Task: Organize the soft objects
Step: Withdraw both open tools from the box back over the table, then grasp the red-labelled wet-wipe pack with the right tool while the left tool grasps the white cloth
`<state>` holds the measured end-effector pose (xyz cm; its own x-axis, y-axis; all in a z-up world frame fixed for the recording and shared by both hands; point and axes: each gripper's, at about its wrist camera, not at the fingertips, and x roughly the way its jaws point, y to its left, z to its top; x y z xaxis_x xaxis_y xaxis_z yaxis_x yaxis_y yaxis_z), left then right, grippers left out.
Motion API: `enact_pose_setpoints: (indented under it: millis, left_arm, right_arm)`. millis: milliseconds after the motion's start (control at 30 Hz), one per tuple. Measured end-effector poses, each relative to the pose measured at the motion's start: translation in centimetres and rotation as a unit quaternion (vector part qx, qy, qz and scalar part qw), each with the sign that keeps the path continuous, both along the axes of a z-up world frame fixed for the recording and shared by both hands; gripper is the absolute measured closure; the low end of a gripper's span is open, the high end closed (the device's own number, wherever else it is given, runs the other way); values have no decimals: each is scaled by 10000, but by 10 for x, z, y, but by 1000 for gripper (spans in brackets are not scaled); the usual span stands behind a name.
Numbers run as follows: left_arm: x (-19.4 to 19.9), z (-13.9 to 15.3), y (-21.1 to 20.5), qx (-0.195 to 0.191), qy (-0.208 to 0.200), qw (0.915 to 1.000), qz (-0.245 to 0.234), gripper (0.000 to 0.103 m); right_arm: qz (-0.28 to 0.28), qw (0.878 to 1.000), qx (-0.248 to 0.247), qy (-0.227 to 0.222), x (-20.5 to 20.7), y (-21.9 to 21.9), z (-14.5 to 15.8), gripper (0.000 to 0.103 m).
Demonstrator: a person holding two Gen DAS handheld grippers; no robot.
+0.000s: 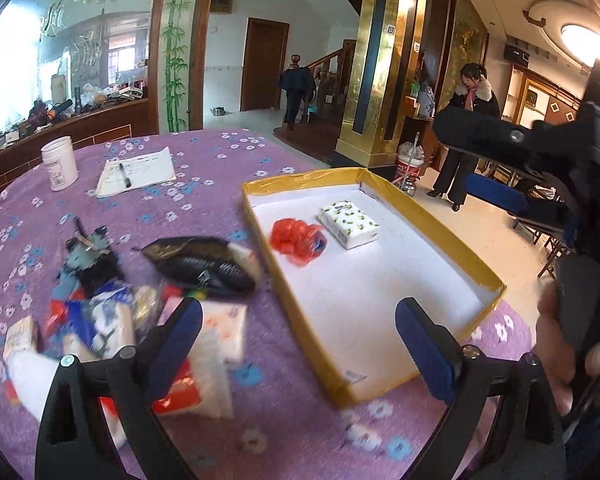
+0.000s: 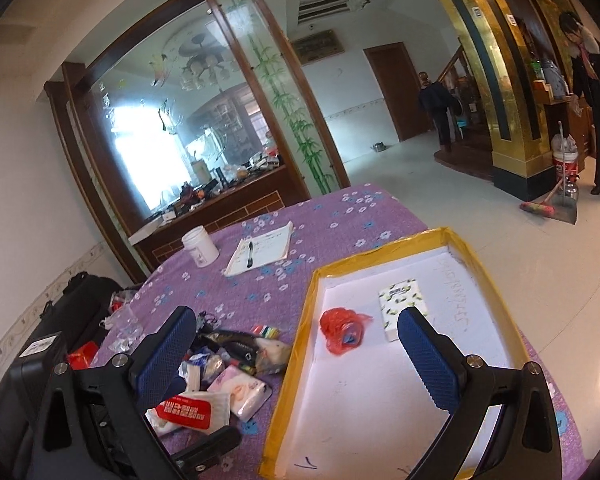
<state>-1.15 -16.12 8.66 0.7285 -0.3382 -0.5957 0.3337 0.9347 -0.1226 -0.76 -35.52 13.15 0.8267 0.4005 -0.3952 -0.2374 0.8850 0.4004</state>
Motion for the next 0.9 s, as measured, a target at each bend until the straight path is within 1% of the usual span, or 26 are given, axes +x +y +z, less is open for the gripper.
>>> enact_pose_setpoints:
  millis: [100, 167, 300, 467, 567, 633, 700, 767, 833, 867, 900]
  left_arm:
    - [-14, -6, 25, -66, -31, 9999, 127, 6]
    - [-24, -13, 46, -222, -21, 9994, 268, 6]
    - [-35, -26, 86, -226, 32, 9971, 722, 6]
    - [-37, -40, 141, -590, 267, 9899, 1264, 6]
    - [-34, -44, 169, -1049, 381, 9829, 1464, 6]
    - [-32, -47, 182, -1301, 445, 9776, 1596, 6]
    - [-33, -50, 193, -1598, 459, 9721, 1657, 6]
    - [-35, -51, 199, -1734, 455, 9694, 1679, 6]
    - [-36, -49, 201, -1740, 464, 9687, 1711, 6]
    - [-37, -49, 202, -1691, 530, 9692, 1709, 6]
    - [-38, -49, 204, -1665, 574, 9697, 1695, 6]
  right_arm:
    - [271, 9995, -120, 105, 4, 17, -5, 1]
    - [404, 9989, -196, 131, 5, 27, -9, 1]
    - [572, 9978, -296, 186, 5, 43, -16, 1]
    - [779, 9959, -333, 309, 8, 59, -28, 1]
    - [1064, 9927, -373, 423, 10, 75, -35, 1]
    - [1380, 9882, -456, 489, 10, 94, -43, 1]
    - [1741, 9808, -706, 522, 8, 117, -49, 1]
    - [2199, 9671, -1183, 476, 4, 147, -55, 1]
    - [2599, 9473, -1852, 278, -4, 178, -61, 1]
    - [2683, 9369, -2238, 120, -9, 192, -62, 1]
    - [2703, 9250, -2667, -134, -14, 207, -63, 1]
